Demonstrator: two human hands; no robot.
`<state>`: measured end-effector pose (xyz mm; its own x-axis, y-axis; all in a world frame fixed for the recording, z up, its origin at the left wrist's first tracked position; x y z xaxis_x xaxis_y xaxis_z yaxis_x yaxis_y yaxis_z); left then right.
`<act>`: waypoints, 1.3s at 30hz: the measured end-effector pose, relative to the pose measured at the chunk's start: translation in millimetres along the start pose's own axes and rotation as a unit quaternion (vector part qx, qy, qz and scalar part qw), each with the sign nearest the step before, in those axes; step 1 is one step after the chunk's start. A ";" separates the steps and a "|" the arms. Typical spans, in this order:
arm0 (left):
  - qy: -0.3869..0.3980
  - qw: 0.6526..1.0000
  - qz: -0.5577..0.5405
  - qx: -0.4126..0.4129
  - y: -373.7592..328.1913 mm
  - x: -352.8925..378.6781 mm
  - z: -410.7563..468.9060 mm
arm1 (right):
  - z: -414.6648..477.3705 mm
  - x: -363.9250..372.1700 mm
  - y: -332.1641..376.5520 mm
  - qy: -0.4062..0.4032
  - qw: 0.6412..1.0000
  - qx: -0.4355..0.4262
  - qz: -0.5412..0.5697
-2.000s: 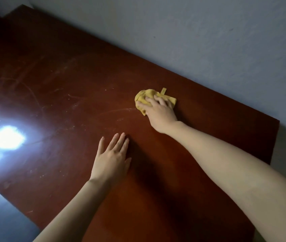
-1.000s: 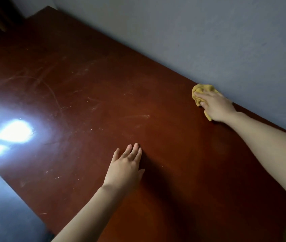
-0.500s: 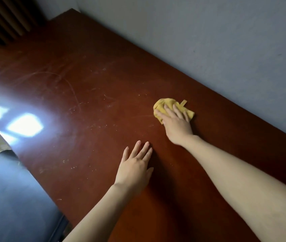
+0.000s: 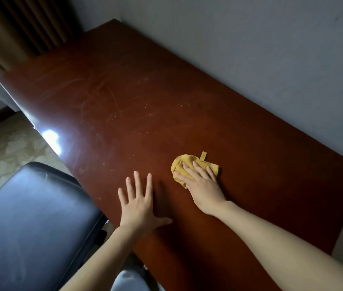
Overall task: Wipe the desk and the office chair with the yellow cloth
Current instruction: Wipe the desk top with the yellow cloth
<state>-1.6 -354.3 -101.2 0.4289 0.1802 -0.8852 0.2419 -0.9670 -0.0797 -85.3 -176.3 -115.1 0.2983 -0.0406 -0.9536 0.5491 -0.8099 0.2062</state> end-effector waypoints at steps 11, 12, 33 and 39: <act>0.042 0.999 0.006 -0.001 42.1 11.3 -28.4 | -87.1 13.8 9.2 0.080 0.973 -0.197 0.085; 0.046 0.999 0.012 0.004 43.5 11.1 -29.4 | -88.3 10.7 0.9 0.093 0.970 -0.211 0.081; 0.059 0.996 0.070 0.004 47.9 9.5 -30.8 | 110.2 -51.8 -34.8 0.101 0.984 0.149 -0.004; 0.074 0.993 0.086 0.004 45.0 -1.3 -33.4 | 112.8 -39.2 7.9 0.088 0.990 0.109 -0.009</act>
<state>37.8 -392.1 -88.4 0.5872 0.0354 -0.8087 0.1461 -0.9873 0.0629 -180.8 -247.1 -100.8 0.4317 0.0607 -0.9000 0.3788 -0.9177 0.1198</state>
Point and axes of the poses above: each hand's wrist, its own z-axis towards the middle knuckle, its own x-axis out of the palm, y = z × x, the point moved 2 cm from there along z, towards the middle knuckle, and after that the axes turned 2 degrees about -x, right-handed, at the moved point
